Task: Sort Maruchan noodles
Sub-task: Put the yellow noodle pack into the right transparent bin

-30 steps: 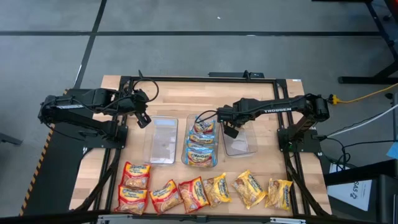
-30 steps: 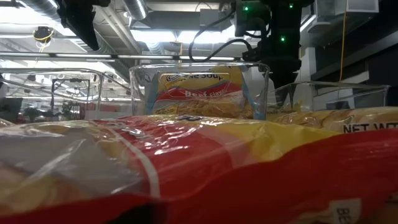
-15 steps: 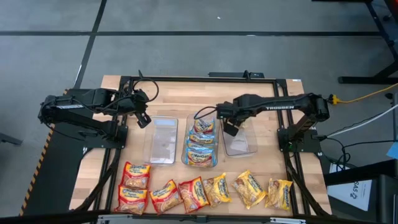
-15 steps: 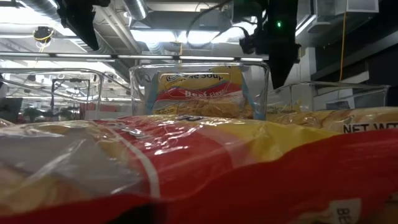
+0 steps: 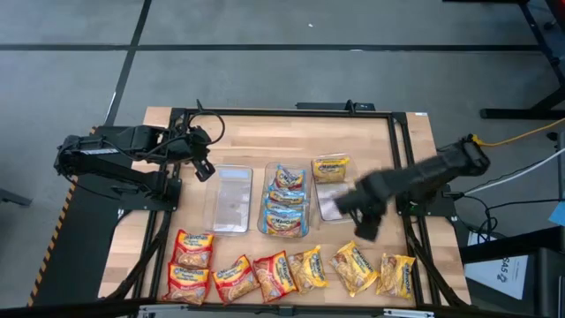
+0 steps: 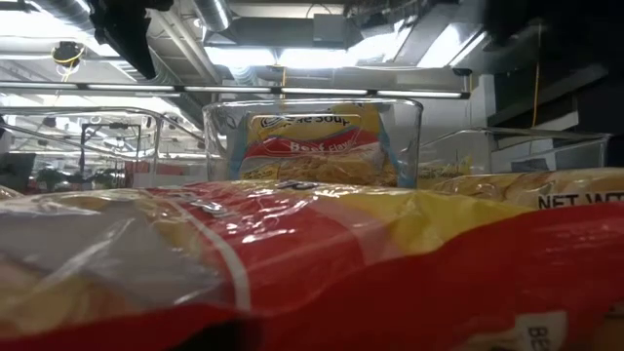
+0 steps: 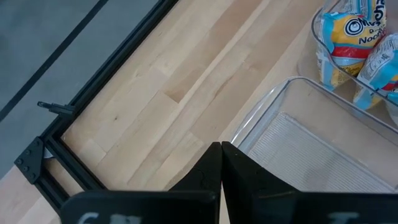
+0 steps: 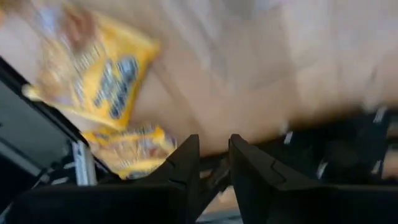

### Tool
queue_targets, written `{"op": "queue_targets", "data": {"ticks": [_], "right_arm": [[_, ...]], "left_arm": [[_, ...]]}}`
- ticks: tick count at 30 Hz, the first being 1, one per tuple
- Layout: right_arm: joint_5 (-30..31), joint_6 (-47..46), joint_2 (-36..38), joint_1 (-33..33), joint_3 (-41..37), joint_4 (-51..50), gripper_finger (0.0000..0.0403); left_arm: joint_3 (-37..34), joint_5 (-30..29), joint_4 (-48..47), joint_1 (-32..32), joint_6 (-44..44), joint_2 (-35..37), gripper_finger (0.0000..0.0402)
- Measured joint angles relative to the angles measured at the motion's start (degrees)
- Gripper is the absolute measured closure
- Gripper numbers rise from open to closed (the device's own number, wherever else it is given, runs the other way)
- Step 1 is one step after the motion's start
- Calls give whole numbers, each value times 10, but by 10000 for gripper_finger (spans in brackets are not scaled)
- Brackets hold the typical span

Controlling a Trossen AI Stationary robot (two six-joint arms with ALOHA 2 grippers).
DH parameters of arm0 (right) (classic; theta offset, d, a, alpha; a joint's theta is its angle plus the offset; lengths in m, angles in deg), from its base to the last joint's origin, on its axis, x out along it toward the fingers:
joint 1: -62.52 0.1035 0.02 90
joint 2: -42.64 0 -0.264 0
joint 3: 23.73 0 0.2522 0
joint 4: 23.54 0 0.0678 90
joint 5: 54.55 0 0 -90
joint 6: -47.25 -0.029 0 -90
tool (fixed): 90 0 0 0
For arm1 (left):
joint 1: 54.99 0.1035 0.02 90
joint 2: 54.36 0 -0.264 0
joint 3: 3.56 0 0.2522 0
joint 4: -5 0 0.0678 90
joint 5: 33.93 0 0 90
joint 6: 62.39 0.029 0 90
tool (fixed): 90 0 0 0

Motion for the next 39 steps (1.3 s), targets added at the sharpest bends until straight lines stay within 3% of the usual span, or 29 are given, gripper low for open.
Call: {"op": "queue_targets", "data": {"ticks": [7, 14, 18, 24, 29, 39], "right_arm": [[16, -309, 32, 218, -42, 49, 318], [153, -481, 30, 343, -81, 205, 318], [207, -532, 30, 348, -127, 279, 318], [155, -578, 30, 325, -218, 382, 318], [185, -575, 30, 318, -267, 517, 315], [184, -585, 30, 306, -305, 561, 263]], "left_arm": [[0, 0, 0, 0, -1, -1, 401], [0, 0, 0, 0, -1, -1, 401], [0, 0, 0, 0, -1, -1, 401], [0, 4, -1, 0, -1, -1, 401], [0, 5, -2, 0, 1, -1, 401], [0, 6, -2, 0, 3, -1, 401]]}}
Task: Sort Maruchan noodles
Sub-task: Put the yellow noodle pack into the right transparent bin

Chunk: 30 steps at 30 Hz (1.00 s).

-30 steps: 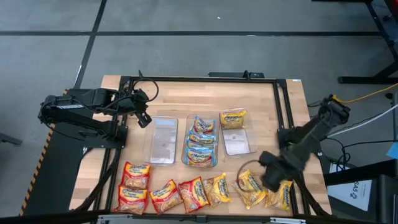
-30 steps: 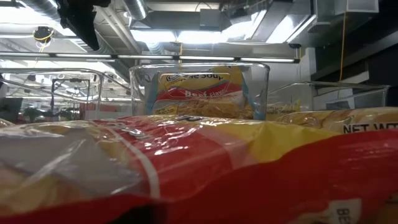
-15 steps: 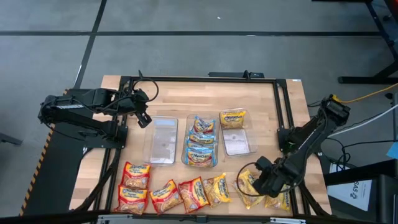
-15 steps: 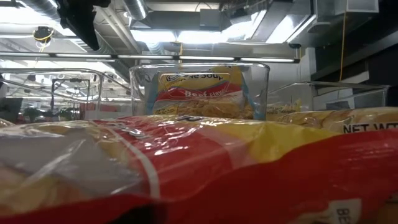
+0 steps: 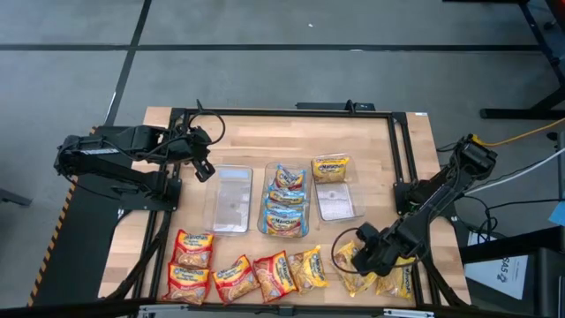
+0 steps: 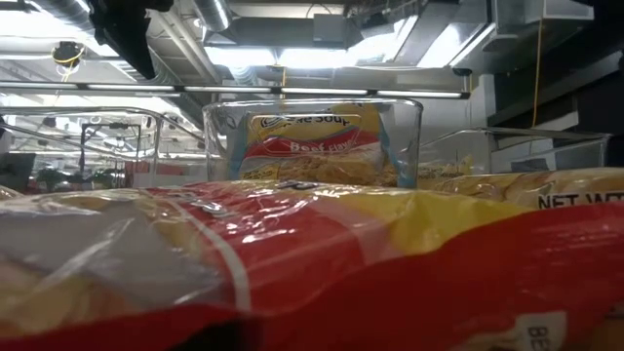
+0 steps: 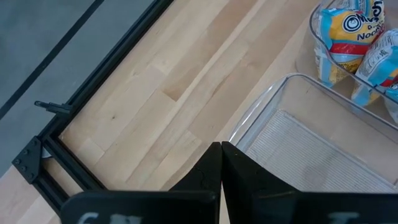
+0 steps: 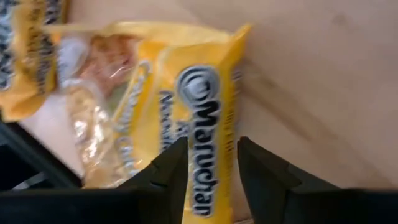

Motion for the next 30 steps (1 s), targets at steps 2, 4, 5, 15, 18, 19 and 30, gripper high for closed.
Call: {"op": "queue_targets", "data": {"ticks": [2, 4, 5, 15, 18, 19, 30], "right_arm": [[-6, 9, 0, 1, -4, 26, 257], [-16, 20, 0, 1, -4, 36, 256], [-17, 23, 0, 1, -4, 35, 256], [-22, 30, -34, 0, -3, 55, 260], [-24, 30, -39, 0, -2, 68, 262], [-23, 30, -40, 0, -2, 70, 265], [-15, 30, -40, 0, -3, 73, 393]], "left_arm": [[0, 0, 0, 0, 0, 0, 401], [0, 0, 0, 0, 0, 0, 401], [0, 0, 0, 0, 0, 0, 401], [0, 0, 0, 0, 1, 0, 401], [0, 0, 0, 0, 1, 0, 401], [0, 0, 0, 0, 1, 0, 401], [0, 0, 0, 0, 1, 0, 401]]}}
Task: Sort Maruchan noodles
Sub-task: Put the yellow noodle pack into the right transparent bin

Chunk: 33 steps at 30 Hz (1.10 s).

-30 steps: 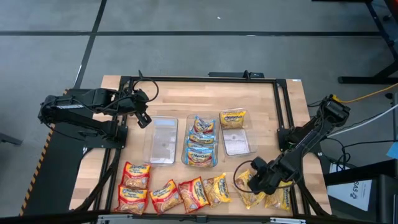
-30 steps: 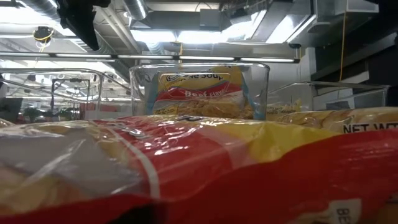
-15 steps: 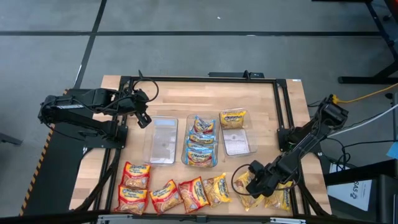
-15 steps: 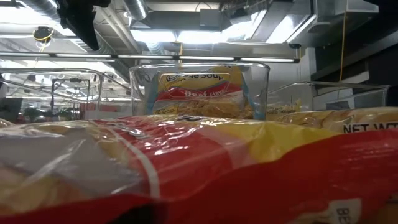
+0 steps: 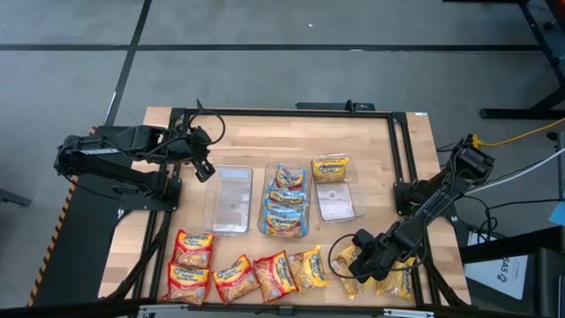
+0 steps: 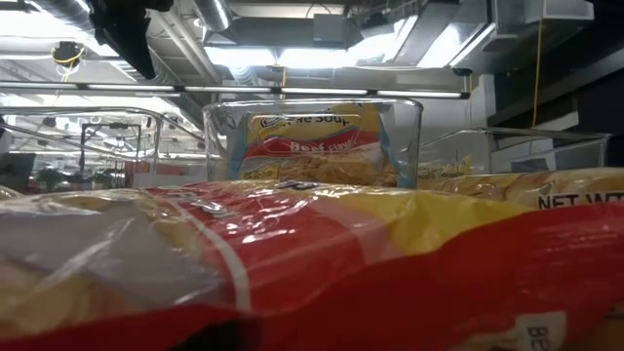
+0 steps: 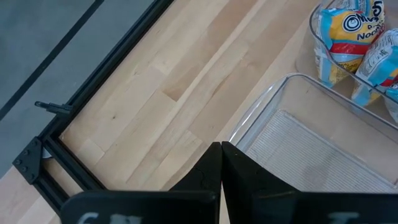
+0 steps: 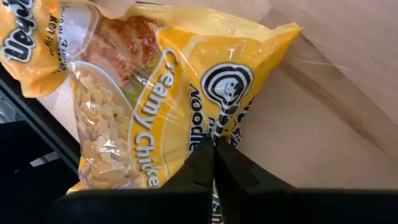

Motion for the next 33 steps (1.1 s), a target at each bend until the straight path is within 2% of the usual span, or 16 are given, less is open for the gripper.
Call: {"op": "queue_targets", "data": {"ticks": [8, 16, 19, 27, 29, 33], "right_arm": [[-20, 23, 31, -24, -2, -6, 401], [-40, 129, 63, -60, 64, -16, 402], [-30, 176, 64, -81, 109, -67, 402], [-27, 317, 64, -129, 269, -281, 403], [-3, 347, 64, -138, 311, -332, 403], [118, 393, 65, -157, 391, -436, 403]], "left_arm": [[0, 0, 0, 0, 0, 0, 401], [0, -2, 0, 0, 14, 0, 401], [0, -2, 0, 0, 14, 0, 401], [0, -2, 0, 0, 14, 0, 401], [0, -2, 0, 0, 13, 0, 401], [0, -2, 0, 0, 13, 0, 401]]}}
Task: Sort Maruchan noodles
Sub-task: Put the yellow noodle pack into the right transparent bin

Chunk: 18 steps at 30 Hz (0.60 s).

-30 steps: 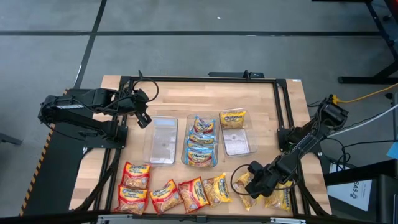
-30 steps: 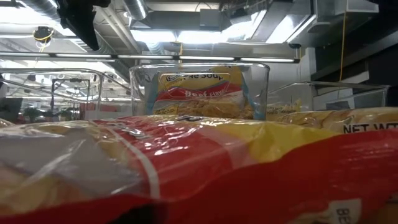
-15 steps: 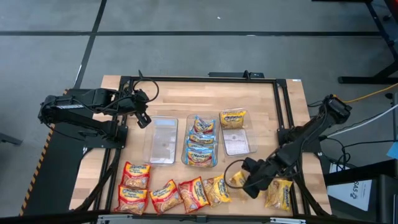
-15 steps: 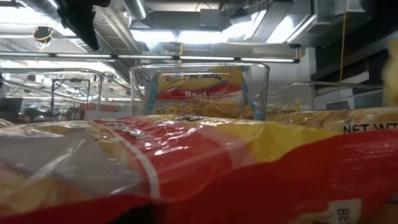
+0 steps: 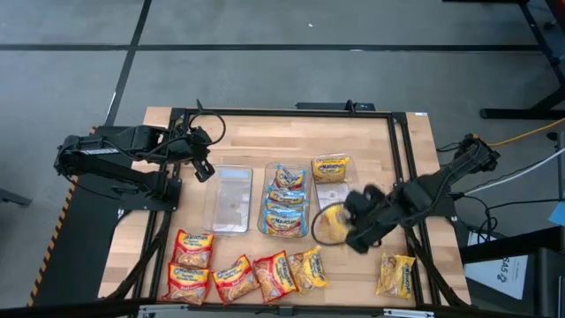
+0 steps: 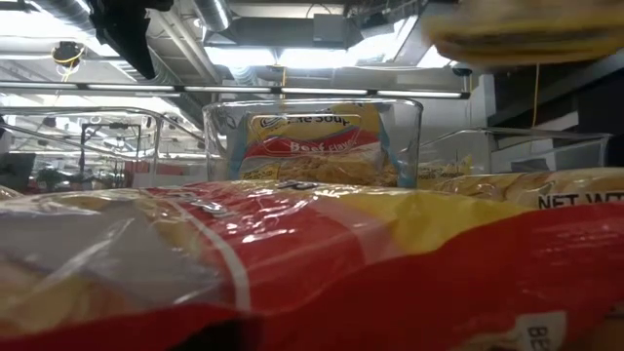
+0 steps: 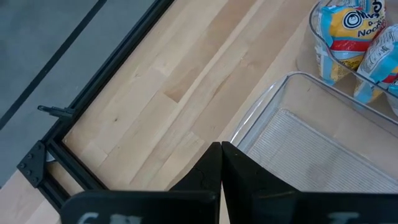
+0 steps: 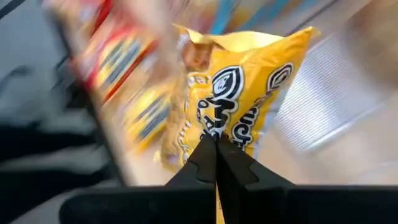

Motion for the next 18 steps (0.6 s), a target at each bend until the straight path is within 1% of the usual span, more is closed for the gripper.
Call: {"op": "queue_targets", "data": {"ticks": [2, 4, 7, 9, 10, 14, 18], "right_arm": [[70, 18, 0, -10, 33, -61, 403], [124, 29, 0, -22, 60, -125, 403], [175, 33, 1, -47, 83, -211, 403], [188, 58, 1, -67, 84, -227, 403], [191, 87, 2, -79, 81, -223, 403], [191, 182, -4, -133, 72, -204, 403], [177, 264, -13, -185, 53, -196, 403]], "left_arm": [[0, 0, 0, 0, 0, 0, 401], [0, 0, 0, 0, 0, 0, 401], [0, 0, 0, 0, 0, 0, 401], [0, 0, 0, 0, 0, 0, 401], [0, 0, 0, 0, 0, 0, 401], [0, 0, 0, 0, 0, 0, 401], [0, 0, 0, 0, 0, 0, 401]]}}
